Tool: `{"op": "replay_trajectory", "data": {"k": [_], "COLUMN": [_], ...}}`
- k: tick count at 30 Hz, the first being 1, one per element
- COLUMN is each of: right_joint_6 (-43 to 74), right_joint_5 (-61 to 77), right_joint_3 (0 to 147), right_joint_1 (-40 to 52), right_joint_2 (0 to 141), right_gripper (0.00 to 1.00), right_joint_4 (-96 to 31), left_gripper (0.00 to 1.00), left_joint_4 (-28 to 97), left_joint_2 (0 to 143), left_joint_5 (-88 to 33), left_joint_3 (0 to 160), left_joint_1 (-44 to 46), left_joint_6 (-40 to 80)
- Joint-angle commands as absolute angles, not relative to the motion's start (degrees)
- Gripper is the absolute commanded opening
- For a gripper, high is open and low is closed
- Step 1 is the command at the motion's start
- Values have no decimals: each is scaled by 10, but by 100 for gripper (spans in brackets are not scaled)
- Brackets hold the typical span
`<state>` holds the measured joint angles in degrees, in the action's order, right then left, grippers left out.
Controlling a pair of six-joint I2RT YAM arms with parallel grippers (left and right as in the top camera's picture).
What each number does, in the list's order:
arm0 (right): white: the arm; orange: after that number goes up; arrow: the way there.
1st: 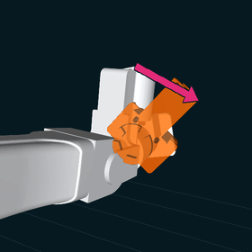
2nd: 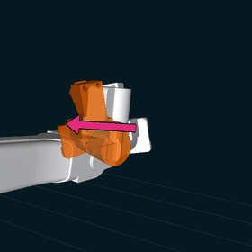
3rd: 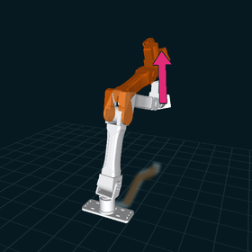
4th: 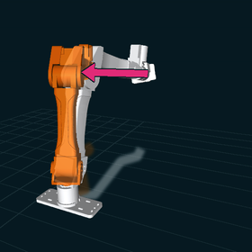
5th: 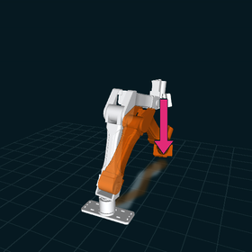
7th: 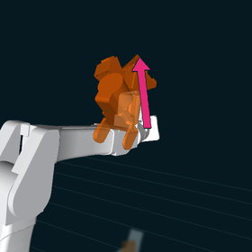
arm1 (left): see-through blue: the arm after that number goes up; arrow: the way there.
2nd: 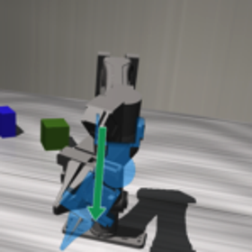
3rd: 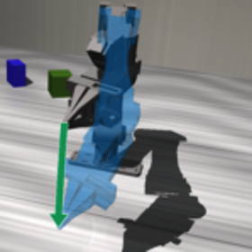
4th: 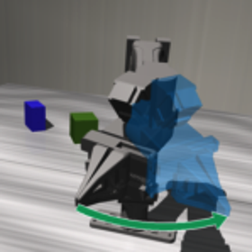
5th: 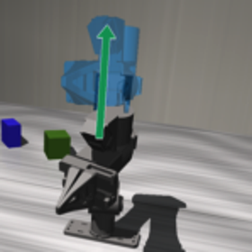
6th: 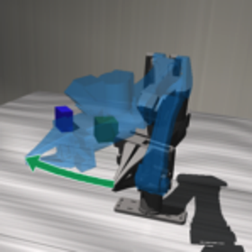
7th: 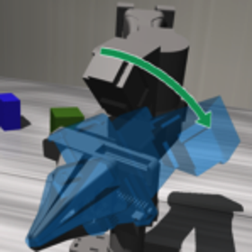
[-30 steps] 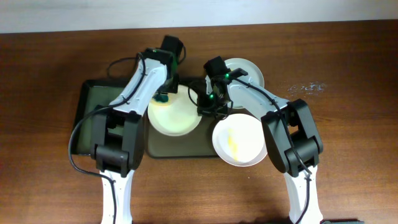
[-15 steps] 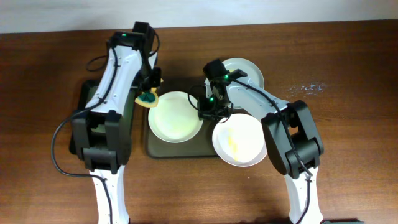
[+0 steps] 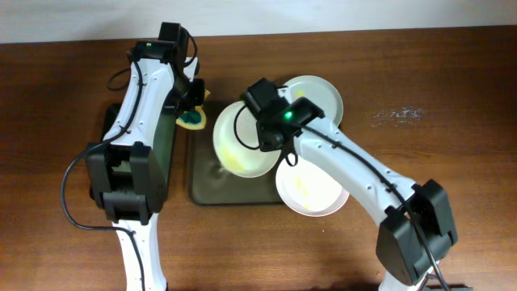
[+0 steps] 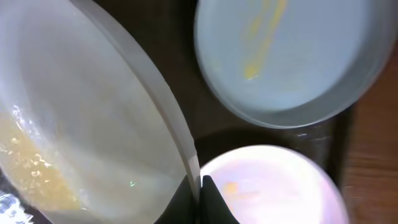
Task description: Clean dirty plates on tray and stack at the side
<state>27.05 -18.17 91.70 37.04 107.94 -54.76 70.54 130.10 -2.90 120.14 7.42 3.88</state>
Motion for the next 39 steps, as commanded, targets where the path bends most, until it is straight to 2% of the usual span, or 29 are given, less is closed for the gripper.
{"op": "replay_trajectory", "data": {"k": [1, 7, 10, 18, 21, 22, 24, 25, 29, 30, 33, 37, 39], "right_joint_6": [279, 279, 279, 280, 280, 280, 279, 259, 188, 186, 175, 163, 149], "right_joint_5": [-362, -687, -764, -765, -614, -498, -363, -246, 55, 127, 206, 163, 156], "right_joint_3": [949, 958, 958, 958, 958, 958, 958, 958, 958, 958, 958, 942, 912], "right_joint_1": [414, 526, 554, 554, 532, 503, 459, 413, 269, 201, 44, -151, -214], "right_joint_2": [1060, 1059, 1059, 1059, 1060, 1061, 1061, 1061, 1047, 1035, 1017, 1020, 1020], "right_gripper": [4, 4, 4, 4, 4, 4, 4, 4, 4, 4, 4, 4, 4], "right_joint_4": [-558, -575, -575, -572, -573, -578, -586, -587, -587, -592, -627, -687, -680], "left_gripper": [0, 0, 0, 0, 0, 0, 0, 0, 0, 0, 0, 0, 0], "left_joint_4": [703, 700, 699, 699, 699, 699, 699, 699, 699, 699, 699, 698, 698], "left_joint_2": [1302, 1302, 1302, 1302, 1302, 1302, 1302, 1302, 1302, 1302, 1302, 1302, 1302], "left_joint_5": [-43, -43, -43, -43, -43, -43, -43, -43, -43, -44, -48, -50, -50], "left_joint_3": [1218, 1218, 1218, 1218, 1218, 1218, 1218, 1218, 1218, 1218, 1218, 1218, 1218], "left_joint_1": [74, 74, 74, 74, 74, 74, 74, 74, 74, 74, 78, 84, 85], "left_joint_6": [39, 39, 39, 39, 39, 39, 39, 39, 38, 38, 38, 38, 38]}}
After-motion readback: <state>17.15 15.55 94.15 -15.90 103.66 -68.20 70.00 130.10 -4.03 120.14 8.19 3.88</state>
